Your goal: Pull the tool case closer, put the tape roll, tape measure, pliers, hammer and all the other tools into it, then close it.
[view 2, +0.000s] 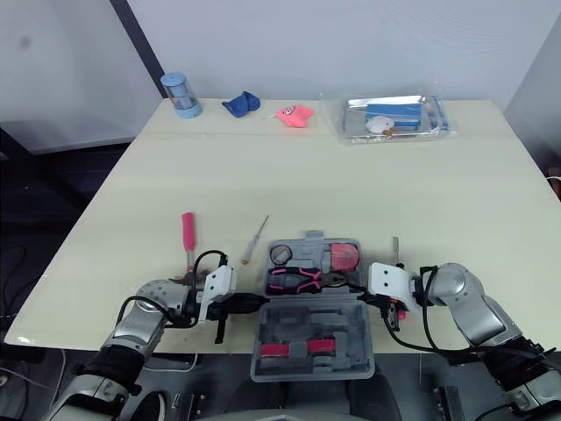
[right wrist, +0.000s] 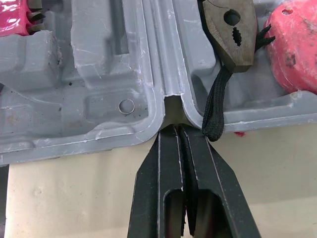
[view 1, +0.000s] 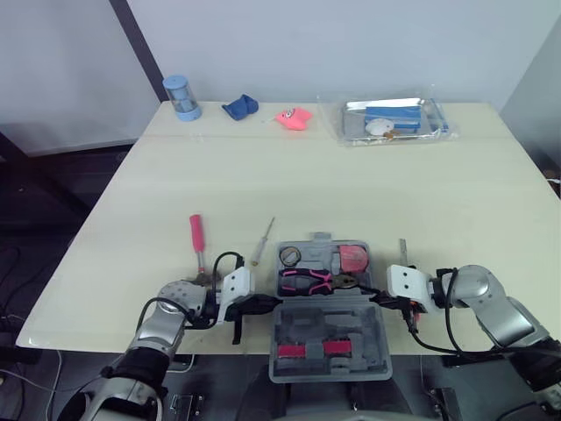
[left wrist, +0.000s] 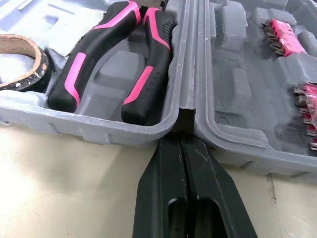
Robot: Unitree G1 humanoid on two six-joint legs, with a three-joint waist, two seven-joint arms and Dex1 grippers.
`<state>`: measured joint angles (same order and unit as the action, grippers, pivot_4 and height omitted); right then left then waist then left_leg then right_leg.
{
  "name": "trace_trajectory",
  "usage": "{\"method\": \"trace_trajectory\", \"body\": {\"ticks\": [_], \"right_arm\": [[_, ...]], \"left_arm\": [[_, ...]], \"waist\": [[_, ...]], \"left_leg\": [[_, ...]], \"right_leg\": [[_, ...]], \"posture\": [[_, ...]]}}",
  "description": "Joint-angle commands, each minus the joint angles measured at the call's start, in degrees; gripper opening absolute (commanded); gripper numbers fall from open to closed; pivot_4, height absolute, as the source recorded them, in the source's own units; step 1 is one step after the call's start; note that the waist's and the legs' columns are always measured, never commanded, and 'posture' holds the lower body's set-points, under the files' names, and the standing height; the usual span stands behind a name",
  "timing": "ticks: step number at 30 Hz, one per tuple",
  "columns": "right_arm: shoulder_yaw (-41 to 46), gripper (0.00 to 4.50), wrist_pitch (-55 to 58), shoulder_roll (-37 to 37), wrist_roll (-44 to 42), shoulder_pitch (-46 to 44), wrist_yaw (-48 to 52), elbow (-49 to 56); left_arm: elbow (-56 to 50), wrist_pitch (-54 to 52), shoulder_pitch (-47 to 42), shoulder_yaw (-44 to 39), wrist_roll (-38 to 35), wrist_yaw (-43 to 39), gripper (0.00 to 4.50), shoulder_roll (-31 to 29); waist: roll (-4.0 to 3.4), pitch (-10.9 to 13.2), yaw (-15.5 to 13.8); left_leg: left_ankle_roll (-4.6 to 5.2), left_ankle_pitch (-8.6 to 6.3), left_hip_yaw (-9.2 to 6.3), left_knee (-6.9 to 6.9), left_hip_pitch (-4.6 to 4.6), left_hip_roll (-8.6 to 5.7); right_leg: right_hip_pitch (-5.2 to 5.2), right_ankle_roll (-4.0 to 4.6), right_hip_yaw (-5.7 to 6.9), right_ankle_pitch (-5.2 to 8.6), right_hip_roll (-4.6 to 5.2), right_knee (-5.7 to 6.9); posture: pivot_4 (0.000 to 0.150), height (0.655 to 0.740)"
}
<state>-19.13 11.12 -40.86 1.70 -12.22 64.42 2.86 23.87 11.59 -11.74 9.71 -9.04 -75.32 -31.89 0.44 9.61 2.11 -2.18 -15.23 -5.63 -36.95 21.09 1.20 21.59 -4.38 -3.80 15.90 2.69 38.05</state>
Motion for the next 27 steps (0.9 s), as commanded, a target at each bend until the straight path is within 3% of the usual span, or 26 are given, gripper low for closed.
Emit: {"method": "trace_trajectory", "body": {"ticks": [1, 27], "right_arm": [[0.7, 0.08, 0.3, 0.5, -1.3, -0.2, -0.2, 2.5], [2.0, 0.08, 1.4, 3.8, -0.1, -4.1, -4.4, -1.7]], "left_arm": [[0.3, -1.2, -1.0, 1.2, 0.9, 1.5, 0.0, 1.3], [6.5, -5.5, -9.8, 0.7, 5.5, 7.3, 0.0, 3.4]], "waist": [[0.0, 0.0, 0.0], [-0.01, 0.0, 0.2]], "left_leg": [[0.0, 0.0, 0.0, 0.0, 0.0, 0.0], [0.0, 0.0, -0.1, -0.13, 0.1, -0.02]], "right_leg": [[0.0, 0.0, 0.0, 0.0, 0.0, 0.0], [0.01, -0.03, 0.08, -0.02, 0.0, 0.03]], "posture": [[0.15, 0.74], [0.15, 0.74]]}}
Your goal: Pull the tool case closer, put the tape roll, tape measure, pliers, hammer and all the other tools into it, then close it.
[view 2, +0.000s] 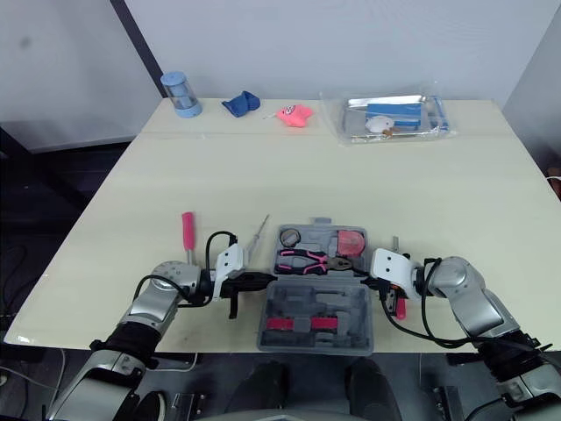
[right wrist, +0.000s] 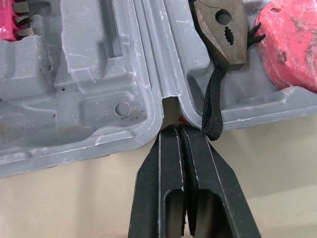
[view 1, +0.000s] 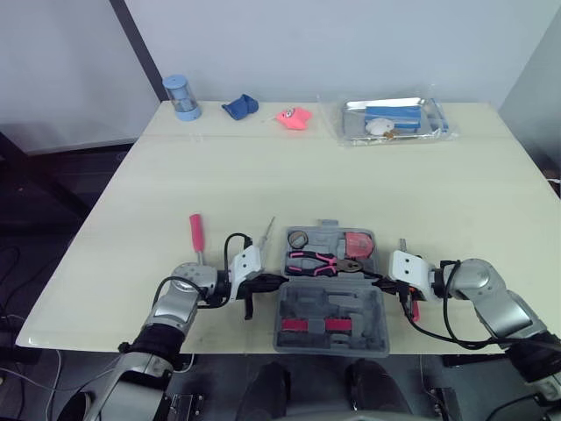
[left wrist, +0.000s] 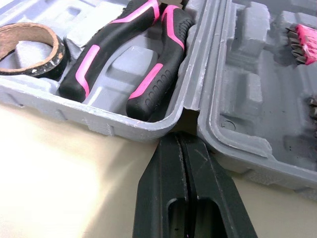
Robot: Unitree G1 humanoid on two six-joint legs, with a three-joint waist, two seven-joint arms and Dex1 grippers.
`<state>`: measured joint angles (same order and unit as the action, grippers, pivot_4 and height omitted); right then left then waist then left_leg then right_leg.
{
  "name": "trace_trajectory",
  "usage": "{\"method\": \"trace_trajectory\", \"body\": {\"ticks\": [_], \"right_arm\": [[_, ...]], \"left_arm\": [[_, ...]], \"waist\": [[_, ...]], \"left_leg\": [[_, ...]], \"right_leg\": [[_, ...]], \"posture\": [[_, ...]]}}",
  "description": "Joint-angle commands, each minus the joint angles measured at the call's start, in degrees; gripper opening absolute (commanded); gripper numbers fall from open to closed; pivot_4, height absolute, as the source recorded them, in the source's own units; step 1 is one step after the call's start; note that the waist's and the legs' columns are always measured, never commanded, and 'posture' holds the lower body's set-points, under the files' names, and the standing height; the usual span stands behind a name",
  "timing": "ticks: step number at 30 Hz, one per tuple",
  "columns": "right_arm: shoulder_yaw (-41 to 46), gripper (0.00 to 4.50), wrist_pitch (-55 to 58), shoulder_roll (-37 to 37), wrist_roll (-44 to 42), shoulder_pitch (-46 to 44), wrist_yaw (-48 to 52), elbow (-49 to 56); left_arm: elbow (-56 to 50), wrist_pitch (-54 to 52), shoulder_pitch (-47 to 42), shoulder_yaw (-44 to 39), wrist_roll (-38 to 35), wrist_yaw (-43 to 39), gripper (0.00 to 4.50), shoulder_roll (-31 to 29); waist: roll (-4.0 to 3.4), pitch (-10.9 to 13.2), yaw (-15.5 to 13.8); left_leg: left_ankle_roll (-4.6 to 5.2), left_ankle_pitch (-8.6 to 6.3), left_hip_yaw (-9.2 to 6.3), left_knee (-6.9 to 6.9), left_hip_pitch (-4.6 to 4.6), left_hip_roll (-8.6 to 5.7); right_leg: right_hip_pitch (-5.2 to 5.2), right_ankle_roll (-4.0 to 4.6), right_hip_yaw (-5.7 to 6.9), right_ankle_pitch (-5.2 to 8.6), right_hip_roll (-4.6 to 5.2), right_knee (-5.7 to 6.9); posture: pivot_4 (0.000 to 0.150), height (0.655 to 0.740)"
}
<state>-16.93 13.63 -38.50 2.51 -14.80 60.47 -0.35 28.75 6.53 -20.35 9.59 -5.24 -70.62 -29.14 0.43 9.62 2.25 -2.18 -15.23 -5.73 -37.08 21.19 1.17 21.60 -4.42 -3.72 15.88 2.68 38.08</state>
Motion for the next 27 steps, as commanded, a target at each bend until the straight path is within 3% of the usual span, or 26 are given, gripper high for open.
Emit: {"method": "trace_trajectory", "body": {"ticks": [1, 27], "right_arm": [[-0.2, 0.08, -1.2, 1.7, -0.7, -1.7, -0.6, 1.3], [0.2, 0.08, -4.8, 4.3, 0.7, -4.0, -3.5, -4.6]], "left_arm": [[1.8, -0.4, -1.3, 0.9, 1.7, 2.6, 0.0, 0.7], [3.3, -0.5, -2.9, 1.4, 3.2, 4.1, 0.0, 1.1]], "waist": [[0.0, 0.0, 0.0], [0.0, 0.0, 0.1]], "left_leg": [[0.0, 0.0, 0.0, 0.0, 0.0, 0.0], [0.0, 0.0, 0.0, -0.02, -0.02, 0.0]], "right_leg": [[0.0, 0.0, 0.0, 0.0, 0.0, 0.0], [-0.01, -0.01, 0.0, -0.01, 0.0, 0.04]], "posture": [[0.15, 0.74], [0.15, 0.74]]}}
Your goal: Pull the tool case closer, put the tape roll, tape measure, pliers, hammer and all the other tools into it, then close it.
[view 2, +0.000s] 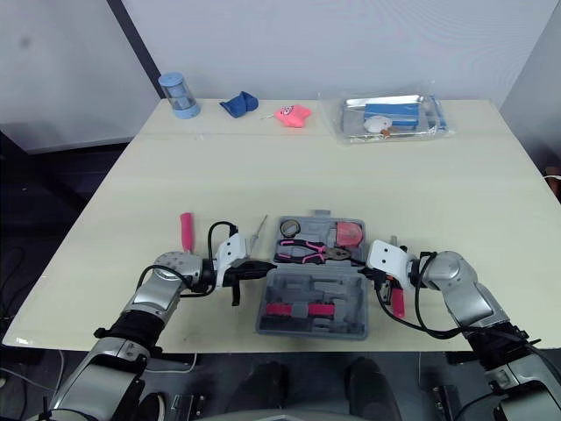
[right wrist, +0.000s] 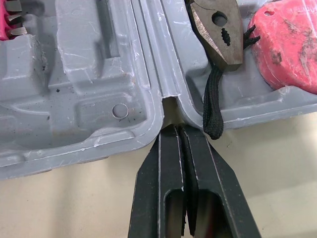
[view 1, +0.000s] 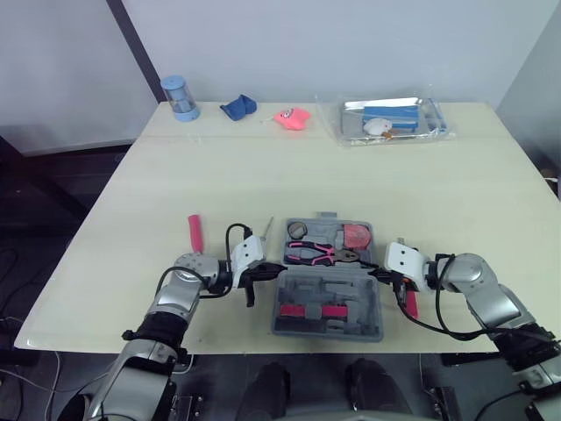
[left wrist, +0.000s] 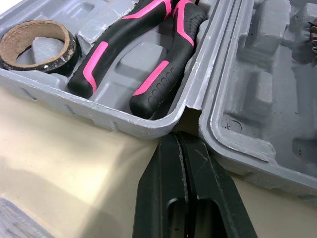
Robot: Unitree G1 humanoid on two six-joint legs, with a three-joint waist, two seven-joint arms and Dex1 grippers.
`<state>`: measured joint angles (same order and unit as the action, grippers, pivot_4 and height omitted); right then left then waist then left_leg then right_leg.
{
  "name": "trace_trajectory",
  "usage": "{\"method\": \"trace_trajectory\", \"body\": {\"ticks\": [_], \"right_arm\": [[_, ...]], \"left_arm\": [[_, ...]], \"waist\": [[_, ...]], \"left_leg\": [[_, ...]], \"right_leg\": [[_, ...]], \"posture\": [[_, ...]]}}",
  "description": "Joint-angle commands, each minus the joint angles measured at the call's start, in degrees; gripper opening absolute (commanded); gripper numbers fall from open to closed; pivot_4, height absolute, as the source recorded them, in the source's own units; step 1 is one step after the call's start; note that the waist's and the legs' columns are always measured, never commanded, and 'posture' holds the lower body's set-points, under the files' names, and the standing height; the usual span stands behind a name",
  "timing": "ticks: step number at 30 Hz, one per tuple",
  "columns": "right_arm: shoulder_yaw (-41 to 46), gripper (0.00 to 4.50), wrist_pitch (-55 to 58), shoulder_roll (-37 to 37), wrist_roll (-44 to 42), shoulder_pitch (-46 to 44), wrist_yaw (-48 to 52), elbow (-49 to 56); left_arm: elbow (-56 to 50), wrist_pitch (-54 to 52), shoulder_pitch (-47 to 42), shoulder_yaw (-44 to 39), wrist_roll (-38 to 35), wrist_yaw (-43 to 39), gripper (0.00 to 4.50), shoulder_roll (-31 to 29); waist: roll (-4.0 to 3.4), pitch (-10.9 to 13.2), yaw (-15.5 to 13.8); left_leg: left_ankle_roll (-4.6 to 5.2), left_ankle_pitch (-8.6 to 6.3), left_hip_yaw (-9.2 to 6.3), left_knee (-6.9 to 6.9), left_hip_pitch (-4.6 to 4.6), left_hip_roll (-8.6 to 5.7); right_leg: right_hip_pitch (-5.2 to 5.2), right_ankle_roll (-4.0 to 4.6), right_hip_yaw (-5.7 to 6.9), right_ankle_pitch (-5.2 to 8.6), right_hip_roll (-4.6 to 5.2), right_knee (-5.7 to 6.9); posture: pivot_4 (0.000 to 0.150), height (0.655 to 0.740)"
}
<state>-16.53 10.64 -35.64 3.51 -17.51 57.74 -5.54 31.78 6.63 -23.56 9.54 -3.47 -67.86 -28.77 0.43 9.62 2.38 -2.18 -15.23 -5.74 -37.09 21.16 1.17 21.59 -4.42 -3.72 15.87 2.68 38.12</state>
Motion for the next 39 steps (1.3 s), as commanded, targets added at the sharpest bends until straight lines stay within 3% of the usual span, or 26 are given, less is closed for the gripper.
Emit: {"method": "trace_trajectory", "body": {"ticks": [1, 39], "right_arm": [[-0.2, 0.08, -2.0, 1.6, -0.2, -1.4, -0.9, 0.3], [0.1, 0.08, -5.5, 5.1, 0.6, -3.2, -2.4, -3.8]], "left_arm": [[0.2, -0.7, 0.3, 1.5, 1.4, 1.3, 0.0, 0.8], [0.6, -0.7, 1.6, -0.6, 0.8, 2.5, 0.0, -1.3]], "waist": [[0.0, 0.0, 0.0], [-0.02, 0.0, 0.3]], "left_leg": [[0.0, 0.0, 0.0, 0.0, 0.0, 0.0], [0.0, 0.0, 0.0, 0.01, -0.05, 0.0]], "right_leg": [[0.0, 0.0, 0.0, 0.0, 0.0, 0.0], [0.0, 0.01, -0.02, 0.0, -0.02, 0.02]], "posture": [[0.15, 0.74], [0.15, 0.74]]}}
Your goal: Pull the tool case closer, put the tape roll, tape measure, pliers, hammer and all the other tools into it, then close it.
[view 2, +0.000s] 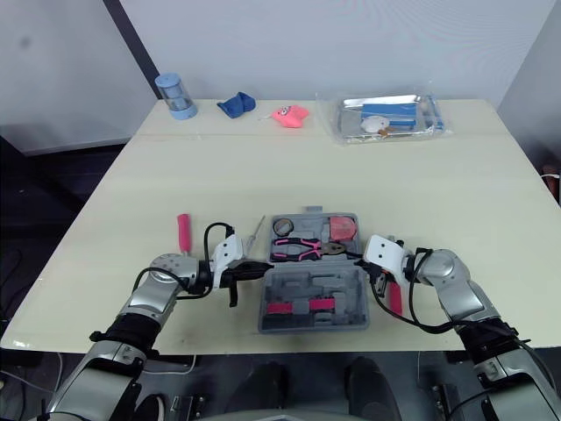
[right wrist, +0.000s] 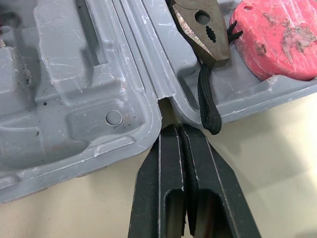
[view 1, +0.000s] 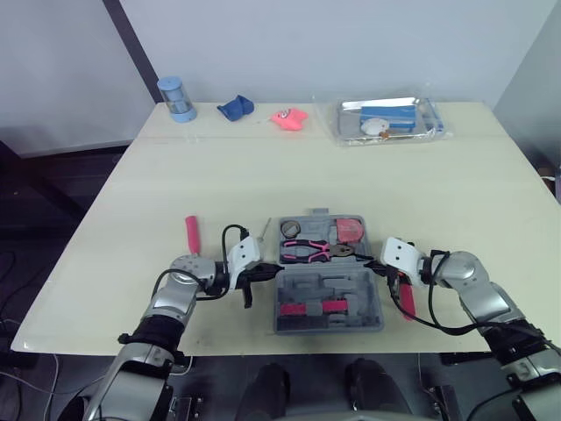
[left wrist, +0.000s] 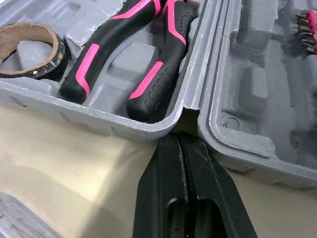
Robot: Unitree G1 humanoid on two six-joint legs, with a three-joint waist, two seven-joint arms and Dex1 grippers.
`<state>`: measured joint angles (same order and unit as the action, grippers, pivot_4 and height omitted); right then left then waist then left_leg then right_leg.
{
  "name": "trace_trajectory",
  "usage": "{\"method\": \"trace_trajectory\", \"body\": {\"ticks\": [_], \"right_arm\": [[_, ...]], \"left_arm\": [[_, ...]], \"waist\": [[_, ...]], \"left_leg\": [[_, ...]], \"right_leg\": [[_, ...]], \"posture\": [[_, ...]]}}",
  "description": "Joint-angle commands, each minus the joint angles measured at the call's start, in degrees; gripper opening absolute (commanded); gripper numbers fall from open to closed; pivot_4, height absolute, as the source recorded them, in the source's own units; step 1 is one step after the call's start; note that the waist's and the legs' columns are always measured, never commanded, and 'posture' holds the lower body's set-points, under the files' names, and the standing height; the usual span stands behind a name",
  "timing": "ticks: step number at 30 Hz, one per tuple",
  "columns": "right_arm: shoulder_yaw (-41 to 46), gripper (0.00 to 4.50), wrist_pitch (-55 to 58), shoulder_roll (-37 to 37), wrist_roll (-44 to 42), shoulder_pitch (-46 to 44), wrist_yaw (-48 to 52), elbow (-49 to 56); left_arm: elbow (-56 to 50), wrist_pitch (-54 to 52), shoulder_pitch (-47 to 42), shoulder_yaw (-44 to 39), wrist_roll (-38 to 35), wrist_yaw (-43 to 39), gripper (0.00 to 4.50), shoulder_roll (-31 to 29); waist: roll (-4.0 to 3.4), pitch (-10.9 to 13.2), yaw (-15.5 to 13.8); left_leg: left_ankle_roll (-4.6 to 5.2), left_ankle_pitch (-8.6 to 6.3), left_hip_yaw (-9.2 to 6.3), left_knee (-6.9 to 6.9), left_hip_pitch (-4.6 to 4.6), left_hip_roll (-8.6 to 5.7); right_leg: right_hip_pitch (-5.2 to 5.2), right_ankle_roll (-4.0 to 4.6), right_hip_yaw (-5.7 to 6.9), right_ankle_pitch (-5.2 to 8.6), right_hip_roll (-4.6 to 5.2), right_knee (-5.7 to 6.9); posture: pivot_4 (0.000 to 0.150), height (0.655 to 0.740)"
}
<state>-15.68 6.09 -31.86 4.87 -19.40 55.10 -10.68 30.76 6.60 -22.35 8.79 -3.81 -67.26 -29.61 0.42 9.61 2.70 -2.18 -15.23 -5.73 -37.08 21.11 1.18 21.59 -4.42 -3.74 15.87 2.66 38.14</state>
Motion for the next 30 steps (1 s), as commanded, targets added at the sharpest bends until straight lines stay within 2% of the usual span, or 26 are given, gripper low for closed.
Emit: {"method": "trace_trajectory", "body": {"ticks": [1, 30], "right_arm": [[-0.7, 0.08, -1.0, 1.4, -0.8, -1.4, 0.2, 1.3], [-1.4, 0.08, 3.0, 1.4, -1.5, -0.3, 2.0, 3.2]], "left_arm": [[1.6, -0.7, 0.3, 0.1, 1.1, 1.9, 0.0, -0.5], [2.2, -0.4, 0.2, 0.5, 0.8, 1.9, 0.0, -1.1]], "waist": [[0.0, 0.0, 0.0], [0.0, 0.0, 0.1]], "left_leg": [[0.0, 0.0, 0.0, 0.0, 0.0, 0.0], [0.0, 0.0, 0.0, 0.02, 0.0, 0.0]], "right_leg": [[0.0, 0.0, 0.0, 0.0, 0.0, 0.0], [0.0, 0.0, 0.0, 0.0, -0.01, 0.0]], "posture": [[0.15, 0.74], [0.15, 0.74]]}}
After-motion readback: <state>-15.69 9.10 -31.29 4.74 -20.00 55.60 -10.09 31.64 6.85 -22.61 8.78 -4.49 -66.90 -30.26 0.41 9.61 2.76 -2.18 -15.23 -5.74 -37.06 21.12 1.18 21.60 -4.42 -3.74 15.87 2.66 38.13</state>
